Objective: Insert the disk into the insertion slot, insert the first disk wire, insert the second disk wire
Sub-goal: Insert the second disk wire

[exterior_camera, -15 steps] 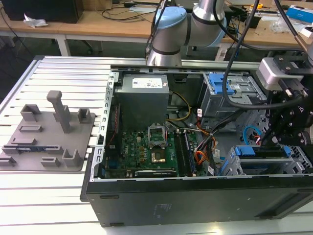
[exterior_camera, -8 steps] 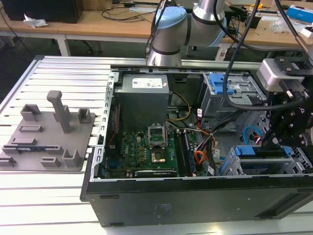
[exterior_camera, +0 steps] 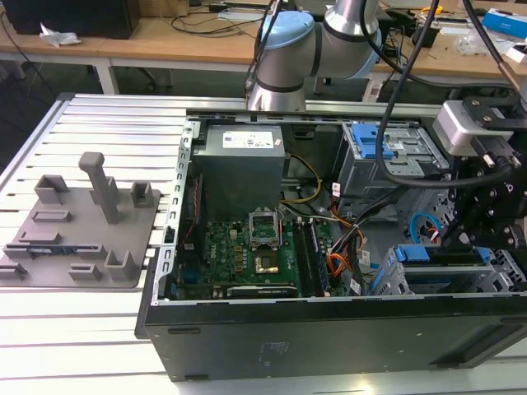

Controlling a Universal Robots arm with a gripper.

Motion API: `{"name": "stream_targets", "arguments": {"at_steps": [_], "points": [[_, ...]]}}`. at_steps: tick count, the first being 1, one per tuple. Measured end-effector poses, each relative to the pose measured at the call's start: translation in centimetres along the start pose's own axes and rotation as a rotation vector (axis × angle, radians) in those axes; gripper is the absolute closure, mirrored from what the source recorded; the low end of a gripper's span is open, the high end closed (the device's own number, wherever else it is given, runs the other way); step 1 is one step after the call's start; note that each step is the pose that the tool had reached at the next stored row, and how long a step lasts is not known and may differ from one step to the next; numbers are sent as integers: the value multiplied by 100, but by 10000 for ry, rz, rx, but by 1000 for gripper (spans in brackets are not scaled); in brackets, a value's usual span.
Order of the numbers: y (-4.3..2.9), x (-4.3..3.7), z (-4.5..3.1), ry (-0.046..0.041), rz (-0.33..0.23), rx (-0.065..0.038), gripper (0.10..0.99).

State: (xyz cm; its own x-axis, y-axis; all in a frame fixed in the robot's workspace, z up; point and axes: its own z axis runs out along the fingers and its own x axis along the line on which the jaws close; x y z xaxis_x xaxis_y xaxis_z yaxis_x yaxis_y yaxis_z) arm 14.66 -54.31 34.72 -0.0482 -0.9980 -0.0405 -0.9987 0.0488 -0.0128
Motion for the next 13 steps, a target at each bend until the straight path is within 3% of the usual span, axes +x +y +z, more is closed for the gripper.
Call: {"name": "stream_targets", "arguments": {"at_steps": [13], "points": [[-20,4,62,3,-5,-74,925]]}}
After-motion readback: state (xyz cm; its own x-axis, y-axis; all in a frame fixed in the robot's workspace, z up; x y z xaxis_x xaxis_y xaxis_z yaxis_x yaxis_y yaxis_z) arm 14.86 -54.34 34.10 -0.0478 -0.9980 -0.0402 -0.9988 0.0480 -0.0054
